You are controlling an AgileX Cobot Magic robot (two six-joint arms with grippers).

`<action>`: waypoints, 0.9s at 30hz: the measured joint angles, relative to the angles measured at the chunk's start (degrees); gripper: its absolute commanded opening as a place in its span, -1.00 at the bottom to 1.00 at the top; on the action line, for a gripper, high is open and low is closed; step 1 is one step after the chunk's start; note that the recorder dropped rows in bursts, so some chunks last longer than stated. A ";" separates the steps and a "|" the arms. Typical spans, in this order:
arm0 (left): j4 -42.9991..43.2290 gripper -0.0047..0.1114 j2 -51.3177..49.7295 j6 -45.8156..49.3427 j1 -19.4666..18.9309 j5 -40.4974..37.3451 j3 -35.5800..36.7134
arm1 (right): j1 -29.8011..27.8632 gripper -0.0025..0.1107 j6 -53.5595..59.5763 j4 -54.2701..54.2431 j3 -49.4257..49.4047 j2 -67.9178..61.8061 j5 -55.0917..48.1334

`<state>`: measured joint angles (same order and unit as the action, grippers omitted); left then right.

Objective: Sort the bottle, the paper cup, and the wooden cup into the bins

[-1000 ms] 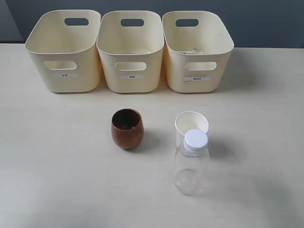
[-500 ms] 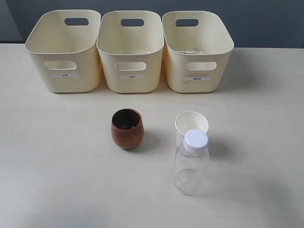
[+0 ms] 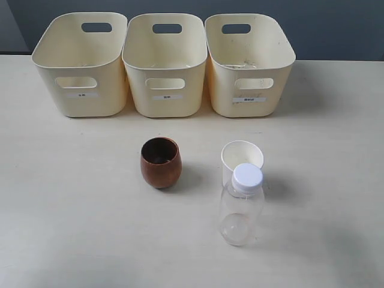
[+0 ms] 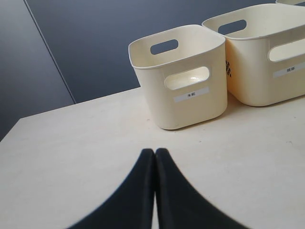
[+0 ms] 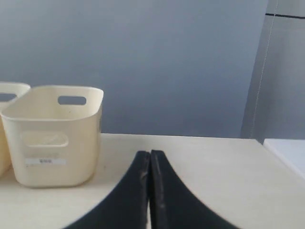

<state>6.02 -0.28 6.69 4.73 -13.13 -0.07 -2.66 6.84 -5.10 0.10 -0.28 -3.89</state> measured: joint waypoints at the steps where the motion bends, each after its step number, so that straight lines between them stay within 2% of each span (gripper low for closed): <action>1: 0.00 -0.92 0.00 0.00 0.00 0.00 0.00 | 0.00 -0.97 -0.96 -2.87 0.00 0.00 0.38; 5: 0.00 -0.92 0.00 0.00 0.00 0.00 0.00 | 0.00 -0.97 -3.61 -15.38 0.00 0.00 0.71; 8: 0.00 -0.92 0.00 0.00 0.00 0.00 0.00 | 0.00 -0.97 -3.91 -19.41 0.00 0.00 1.26; 27: 0.00 -0.92 0.00 0.00 0.00 0.00 0.00 | 0.00 -0.97 -5.16 -21.25 0.00 0.00 3.89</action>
<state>6.02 -0.28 6.69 4.73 -13.13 -0.07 -2.66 1.68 -26.35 0.10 -0.28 0.00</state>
